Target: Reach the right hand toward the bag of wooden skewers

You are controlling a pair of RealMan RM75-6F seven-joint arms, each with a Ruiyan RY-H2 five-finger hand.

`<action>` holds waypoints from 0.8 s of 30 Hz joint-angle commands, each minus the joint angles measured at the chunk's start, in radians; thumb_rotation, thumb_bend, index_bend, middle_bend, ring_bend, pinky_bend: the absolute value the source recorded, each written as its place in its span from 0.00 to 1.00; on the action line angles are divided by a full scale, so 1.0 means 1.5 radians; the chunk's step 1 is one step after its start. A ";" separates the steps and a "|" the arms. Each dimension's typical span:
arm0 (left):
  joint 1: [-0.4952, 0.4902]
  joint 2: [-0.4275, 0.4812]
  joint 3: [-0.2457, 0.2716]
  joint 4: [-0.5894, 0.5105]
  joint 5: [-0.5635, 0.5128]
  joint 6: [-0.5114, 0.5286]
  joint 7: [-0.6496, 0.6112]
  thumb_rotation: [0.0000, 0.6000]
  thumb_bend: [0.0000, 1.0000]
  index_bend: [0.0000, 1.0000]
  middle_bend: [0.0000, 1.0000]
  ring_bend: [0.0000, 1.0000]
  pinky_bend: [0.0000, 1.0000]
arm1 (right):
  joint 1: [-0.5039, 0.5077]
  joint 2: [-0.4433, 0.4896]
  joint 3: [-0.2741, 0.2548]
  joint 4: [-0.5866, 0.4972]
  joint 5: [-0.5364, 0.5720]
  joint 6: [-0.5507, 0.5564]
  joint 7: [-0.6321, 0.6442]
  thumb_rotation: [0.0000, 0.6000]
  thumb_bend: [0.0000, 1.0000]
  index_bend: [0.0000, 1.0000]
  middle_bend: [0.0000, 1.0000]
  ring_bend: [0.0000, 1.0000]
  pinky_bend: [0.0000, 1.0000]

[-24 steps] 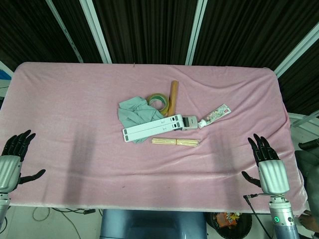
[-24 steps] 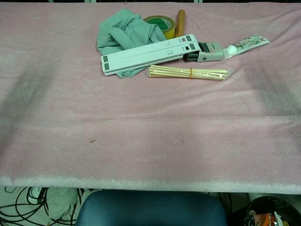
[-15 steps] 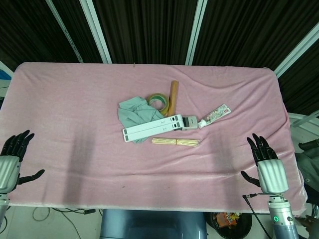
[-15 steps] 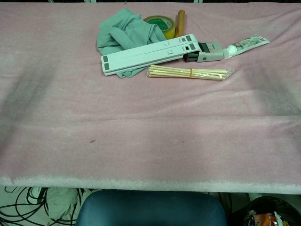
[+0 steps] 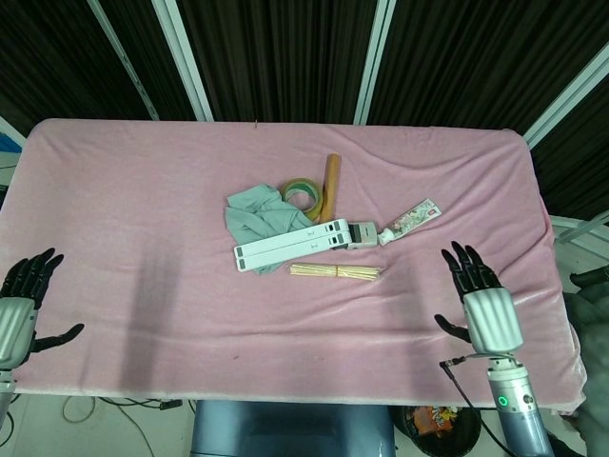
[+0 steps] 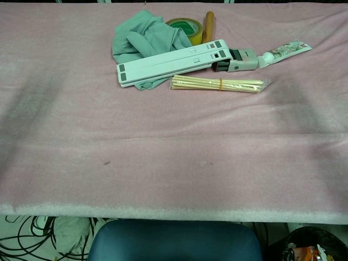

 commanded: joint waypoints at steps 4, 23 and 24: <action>-0.002 0.003 -0.001 -0.002 -0.004 -0.006 -0.006 1.00 0.00 0.00 0.00 0.00 0.00 | 0.095 -0.073 0.050 -0.016 0.068 -0.123 -0.080 1.00 0.18 0.22 0.26 0.22 0.32; -0.011 0.022 -0.001 -0.018 -0.024 -0.039 -0.039 1.00 0.00 0.00 0.00 0.00 0.00 | 0.244 -0.324 0.097 0.247 0.211 -0.262 -0.121 1.00 0.25 0.35 0.37 0.33 0.41; -0.012 0.023 -0.002 -0.018 -0.027 -0.041 -0.041 1.00 0.00 0.00 0.00 0.00 0.00 | 0.253 -0.335 0.100 0.265 0.218 -0.272 -0.118 1.00 0.25 0.35 0.37 0.33 0.41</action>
